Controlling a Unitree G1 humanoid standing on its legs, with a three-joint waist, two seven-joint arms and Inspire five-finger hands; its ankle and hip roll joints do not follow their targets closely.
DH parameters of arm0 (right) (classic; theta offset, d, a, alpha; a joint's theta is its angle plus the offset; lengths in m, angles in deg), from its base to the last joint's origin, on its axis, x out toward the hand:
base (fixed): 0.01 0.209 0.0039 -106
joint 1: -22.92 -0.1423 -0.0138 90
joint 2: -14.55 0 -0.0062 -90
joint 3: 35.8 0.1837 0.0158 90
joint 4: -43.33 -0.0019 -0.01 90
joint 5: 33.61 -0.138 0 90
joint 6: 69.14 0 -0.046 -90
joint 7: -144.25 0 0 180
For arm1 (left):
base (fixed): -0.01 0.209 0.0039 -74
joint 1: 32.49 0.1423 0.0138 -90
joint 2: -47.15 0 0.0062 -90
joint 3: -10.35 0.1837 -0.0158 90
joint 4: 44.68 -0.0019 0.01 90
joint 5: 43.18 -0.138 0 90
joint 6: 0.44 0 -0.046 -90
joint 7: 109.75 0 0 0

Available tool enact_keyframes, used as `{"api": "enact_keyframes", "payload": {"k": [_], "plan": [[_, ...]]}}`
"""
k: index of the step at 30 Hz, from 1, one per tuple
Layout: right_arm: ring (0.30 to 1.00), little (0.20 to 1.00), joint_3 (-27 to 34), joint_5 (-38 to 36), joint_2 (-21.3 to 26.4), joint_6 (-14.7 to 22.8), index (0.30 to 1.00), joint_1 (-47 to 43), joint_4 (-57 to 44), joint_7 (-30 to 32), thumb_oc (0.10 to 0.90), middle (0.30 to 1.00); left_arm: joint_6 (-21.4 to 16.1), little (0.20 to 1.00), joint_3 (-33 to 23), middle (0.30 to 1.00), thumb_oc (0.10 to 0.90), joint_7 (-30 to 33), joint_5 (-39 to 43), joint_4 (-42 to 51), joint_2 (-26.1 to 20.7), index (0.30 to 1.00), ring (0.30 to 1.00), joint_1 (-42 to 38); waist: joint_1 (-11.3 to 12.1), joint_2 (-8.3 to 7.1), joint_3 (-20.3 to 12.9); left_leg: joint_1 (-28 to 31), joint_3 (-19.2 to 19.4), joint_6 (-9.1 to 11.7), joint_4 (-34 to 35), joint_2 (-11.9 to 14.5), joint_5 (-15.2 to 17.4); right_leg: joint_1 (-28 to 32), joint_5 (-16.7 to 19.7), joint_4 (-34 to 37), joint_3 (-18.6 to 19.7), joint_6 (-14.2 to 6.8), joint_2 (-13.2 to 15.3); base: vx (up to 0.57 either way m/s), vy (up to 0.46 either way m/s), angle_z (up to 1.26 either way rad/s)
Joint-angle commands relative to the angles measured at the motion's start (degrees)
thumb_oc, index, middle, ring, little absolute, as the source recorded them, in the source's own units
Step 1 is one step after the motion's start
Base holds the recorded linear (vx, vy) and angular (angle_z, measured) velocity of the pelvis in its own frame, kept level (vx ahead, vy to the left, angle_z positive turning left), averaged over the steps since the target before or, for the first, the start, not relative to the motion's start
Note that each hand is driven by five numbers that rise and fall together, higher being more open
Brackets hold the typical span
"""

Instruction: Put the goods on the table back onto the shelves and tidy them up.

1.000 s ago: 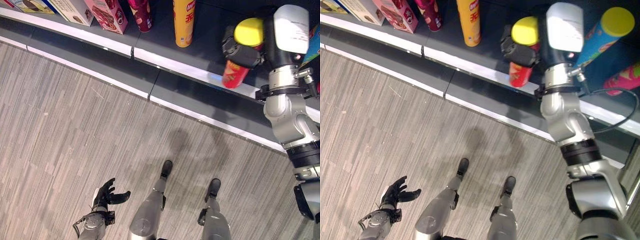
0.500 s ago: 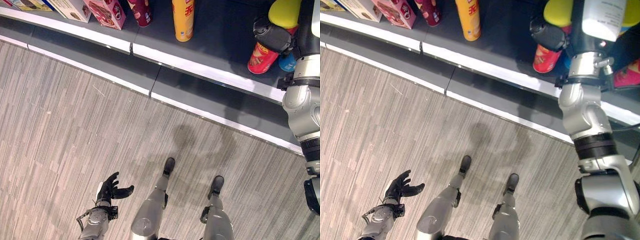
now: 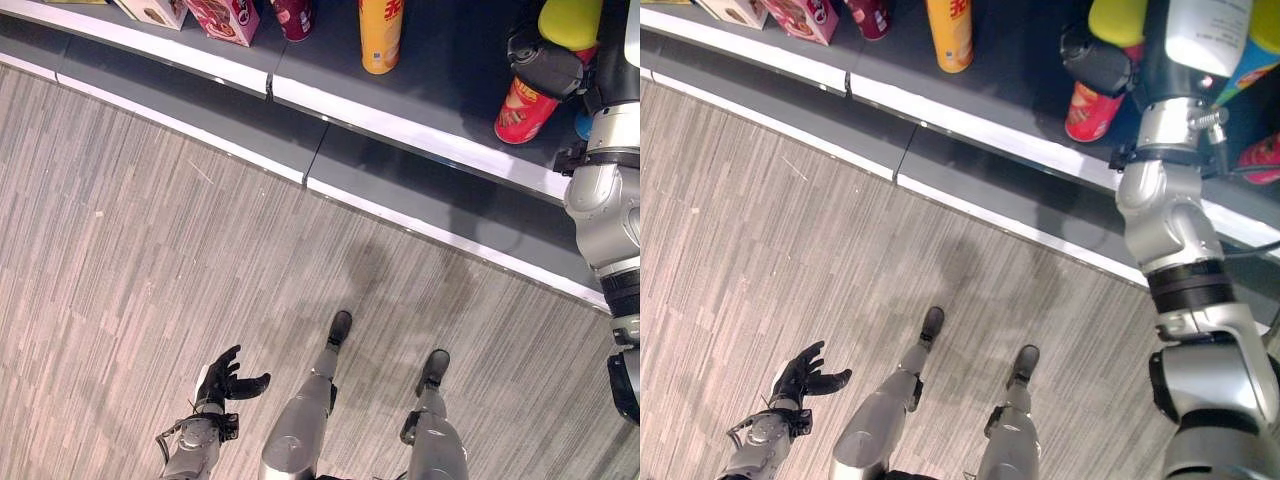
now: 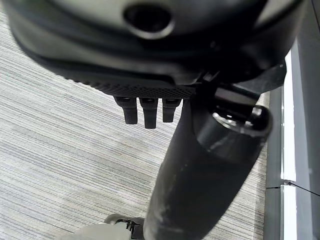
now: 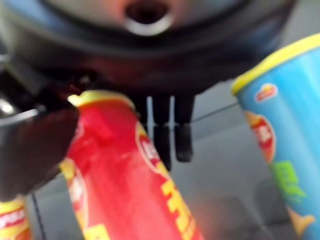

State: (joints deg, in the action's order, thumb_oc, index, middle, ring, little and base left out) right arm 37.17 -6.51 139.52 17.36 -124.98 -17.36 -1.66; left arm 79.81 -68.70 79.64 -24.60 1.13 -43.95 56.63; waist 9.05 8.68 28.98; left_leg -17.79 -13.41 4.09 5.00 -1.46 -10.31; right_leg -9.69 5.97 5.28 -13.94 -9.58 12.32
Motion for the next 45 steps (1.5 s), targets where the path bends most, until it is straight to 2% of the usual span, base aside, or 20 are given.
{"api": "enact_keyframes", "payload": {"k": [1, 17, 31, 32, 33, 34, 35, 45], "plan": [[0.300, 0.300, -2.26, -1.91, 6.25, 1.52, 0.300, -10.98, -1.65, 6.17, 0.400, 0.300, -2.05, 0.900, 2.02, 0.900, 0.800, 2.36, 1.63, -1.39, -3.64, 0.900, 0.900, 1.00, 1.47, -1.69, -4.16, 0.32, 1.75, 1.44, -0.52, 1.12, 6.31, -3.03, -7.51, -8.04, 1.13, -1.46, 2.52, 0.00, 0.000, 0.00], [0.300, 0.300, -4.59, -4.36, 6.31, 1.65, 0.300, -12.71, 3.41, 7.32, 0.400, 0.300, -2.41, 0.900, 3.44, 0.900, 0.800, 3.01, 1.88, -1.50, -3.31, 0.900, 0.900, -0.01, 2.69, -1.34, -3.83, -0.86, 1.16, 1.62, -0.51, 1.10, 6.11, -3.15, -7.40, -7.44, -0.21, -1.81, 2.54, 0.01, -0.002, 0.04], [0.300, 0.300, -5.84, -5.19, 6.58, 1.09, 0.300, -13.63, 6.35, 7.58, 0.400, 0.300, -2.32, 0.900, 4.13, 0.900, 0.800, 3.67, 1.80, -1.83, -3.06, 0.900, 0.900, -0.70, 3.06, -2.01, -3.73, -1.55, 0.92, 1.52, -0.75, 0.78, 6.41, -2.96, -7.45, -7.20, -0.64, -1.99, 2.87, 0.01, 0.000, 0.03], [0.331, 0.331, -5.93, -5.45, 6.59, 1.14, 0.331, -13.78, 6.70, 7.58, 0.420, 0.331, -2.35, 0.900, 4.14, 0.900, 0.800, 3.69, 1.86, -1.90, -3.03, 0.900, 0.900, -0.77, 3.05, -2.07, -3.76, -1.58, 0.95, 1.50, -0.74, 0.75, 6.42, -2.98, -7.38, -7.14, -0.56, -2.00, 2.89, 0.00, -0.002, 0.06], [0.728, 0.728, -5.98, -5.60, 6.64, 1.17, 0.728, -13.81, 7.09, 7.60, 0.685, 0.728, -2.37, 0.900, 4.09, 0.900, 0.800, 3.73, 1.94, -1.95, -3.05, 0.900, 0.900, -0.89, 3.02, -2.08, -3.74, -1.56, 0.98, 1.50, -0.71, 0.74, 6.41, -2.97, -7.34, -7.09, -0.53, -2.01, 2.90, 0.00, 0.003, 0.06], [0.834, 0.834, -6.15, -5.69, 6.57, 1.15, 0.834, -13.96, 7.31, 7.58, 0.756, 0.834, -2.34, 0.900, 4.15, 0.900, 0.800, 3.77, 1.92, -1.98, -3.04, 0.900, 0.900, -1.03, 2.98, -2.08, -3.72, -1.56, 1.08, 1.51, -0.67, 0.73, 6.43, -2.98, -7.30, -7.02, -0.49, -2.03, 2.90, 0.00, 0.005, 0.03], [0.900, 0.900, -6.27, -5.84, 6.52, 1.12, 0.900, -14.03, 7.39, 7.57, 0.800, 0.900, -2.27, 0.900, 4.09, 0.900, 0.800, 3.84, 1.87, -2.03, -2.96, 0.900, 0.900, -1.04, 2.93, -2.06, -3.70, -1.53, 1.23, 1.53, -0.67, 0.72, 6.44, -2.97, -7.22, -6.94, -0.43, -2.08, 2.95, 0.00, 0.000, 0.00], [0.900, 0.900, -5.87, -6.30, 5.81, 0.94, 0.900, -13.71, 7.44, 7.80, 0.800, 0.900, -1.93, 0.900, 3.80, 0.900, 0.800, 4.35, 1.76, -3.09, -2.67, 0.900, 0.900, -1.62, 2.03, -2.09, -3.84, -0.97, 1.91, 1.44, -0.61, 0.77, 6.67, -2.94, -7.00, -6.72, 0.34, -2.13, 3.02, 0.00, 0.000, 0.00]]}}
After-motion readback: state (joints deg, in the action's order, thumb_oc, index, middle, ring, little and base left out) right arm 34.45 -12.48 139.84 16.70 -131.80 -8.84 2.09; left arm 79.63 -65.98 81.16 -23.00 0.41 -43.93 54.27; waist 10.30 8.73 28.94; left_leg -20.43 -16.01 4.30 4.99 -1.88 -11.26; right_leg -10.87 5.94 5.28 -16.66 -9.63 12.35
